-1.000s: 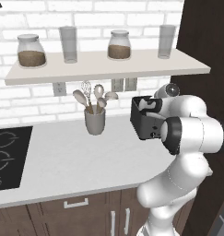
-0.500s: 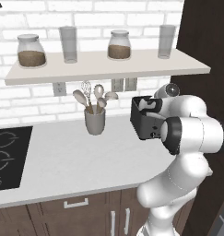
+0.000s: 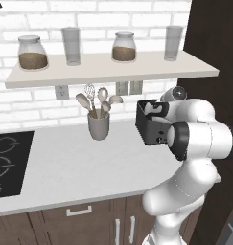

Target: Start the toaster. Once the lever pops up, take the bread to the plate on the dining counter.

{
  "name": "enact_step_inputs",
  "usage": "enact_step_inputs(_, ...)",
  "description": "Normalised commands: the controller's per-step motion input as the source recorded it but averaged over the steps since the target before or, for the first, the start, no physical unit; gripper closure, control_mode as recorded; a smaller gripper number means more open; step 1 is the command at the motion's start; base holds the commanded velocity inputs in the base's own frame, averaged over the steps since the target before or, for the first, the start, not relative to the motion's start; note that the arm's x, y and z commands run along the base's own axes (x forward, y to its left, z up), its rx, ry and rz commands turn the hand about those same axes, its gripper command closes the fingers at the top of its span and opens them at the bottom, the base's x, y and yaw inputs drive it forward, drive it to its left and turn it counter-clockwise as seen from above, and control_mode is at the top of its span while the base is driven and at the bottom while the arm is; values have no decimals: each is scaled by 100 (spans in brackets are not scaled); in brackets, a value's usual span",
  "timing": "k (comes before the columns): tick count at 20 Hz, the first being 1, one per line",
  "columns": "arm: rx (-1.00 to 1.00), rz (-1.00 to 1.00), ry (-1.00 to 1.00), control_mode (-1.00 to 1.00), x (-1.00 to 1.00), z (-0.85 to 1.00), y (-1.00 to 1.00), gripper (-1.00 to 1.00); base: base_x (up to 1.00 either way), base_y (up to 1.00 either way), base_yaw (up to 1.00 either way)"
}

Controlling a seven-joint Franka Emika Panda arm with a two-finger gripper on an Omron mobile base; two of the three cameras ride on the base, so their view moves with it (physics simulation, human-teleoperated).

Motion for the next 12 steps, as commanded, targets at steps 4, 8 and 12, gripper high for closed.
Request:
enact_step_inputs(4, 0, 0, 0, -100, 0, 0, 0, -100, 0, 0, 0)
enact_step_inputs(8, 0, 0, 0, -100, 0, 0, 0, -100, 0, 0, 0)
enact_step_inputs(12, 0, 0, 0, -100, 0, 0, 0, -100, 0, 0, 0)
